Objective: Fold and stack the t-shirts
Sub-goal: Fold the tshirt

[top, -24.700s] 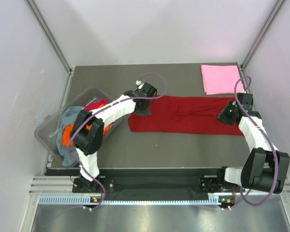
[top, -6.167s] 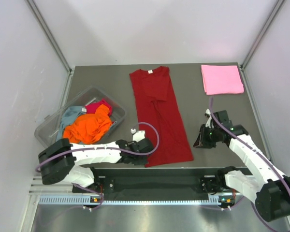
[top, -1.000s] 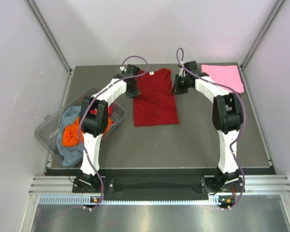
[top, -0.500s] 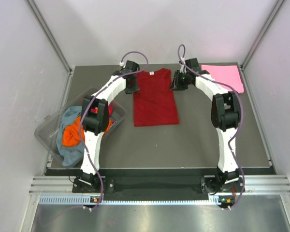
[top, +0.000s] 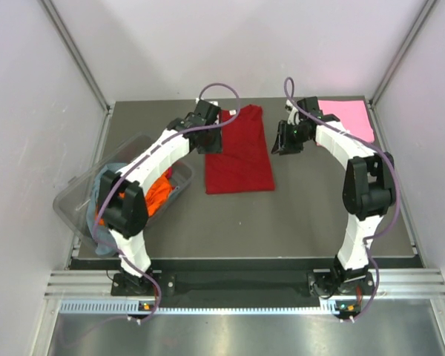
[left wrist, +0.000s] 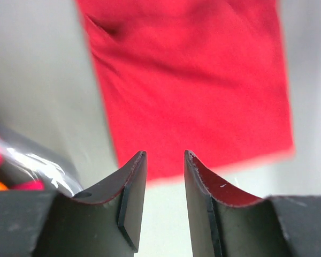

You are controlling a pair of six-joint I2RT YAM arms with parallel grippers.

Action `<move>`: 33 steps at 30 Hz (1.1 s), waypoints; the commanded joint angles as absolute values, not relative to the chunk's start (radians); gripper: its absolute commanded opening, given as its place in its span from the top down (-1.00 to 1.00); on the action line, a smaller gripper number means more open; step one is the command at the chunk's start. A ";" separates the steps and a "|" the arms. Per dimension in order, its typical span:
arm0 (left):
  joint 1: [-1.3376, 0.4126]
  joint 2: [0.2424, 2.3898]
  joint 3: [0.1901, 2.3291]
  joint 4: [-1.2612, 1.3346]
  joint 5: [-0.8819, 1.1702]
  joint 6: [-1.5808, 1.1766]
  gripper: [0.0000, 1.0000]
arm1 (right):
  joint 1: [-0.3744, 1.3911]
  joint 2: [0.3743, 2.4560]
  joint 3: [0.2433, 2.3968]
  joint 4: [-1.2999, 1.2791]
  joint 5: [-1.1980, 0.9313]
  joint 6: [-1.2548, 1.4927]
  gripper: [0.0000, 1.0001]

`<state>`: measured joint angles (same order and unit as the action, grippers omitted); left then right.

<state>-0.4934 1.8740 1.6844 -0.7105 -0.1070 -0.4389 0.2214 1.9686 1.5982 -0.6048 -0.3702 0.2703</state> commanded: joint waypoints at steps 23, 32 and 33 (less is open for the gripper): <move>-0.506 1.589 1.301 -0.630 0.152 -0.463 0.23 | 0.206 1.954 1.359 -0.536 -0.563 0.173 0.17; -0.506 1.559 1.256 -0.615 0.137 -0.471 0.23 | 0.207 1.973 1.264 -0.476 -0.617 0.184 0.21; -0.506 1.560 1.255 -0.623 0.126 -0.471 0.23 | 0.207 1.961 1.234 -0.459 -0.615 0.189 0.30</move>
<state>-0.5087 1.5990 1.2659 -0.6544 0.1402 -0.4694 0.2180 1.9690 1.2755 -0.5259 -0.5831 0.1898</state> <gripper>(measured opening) 0.385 0.394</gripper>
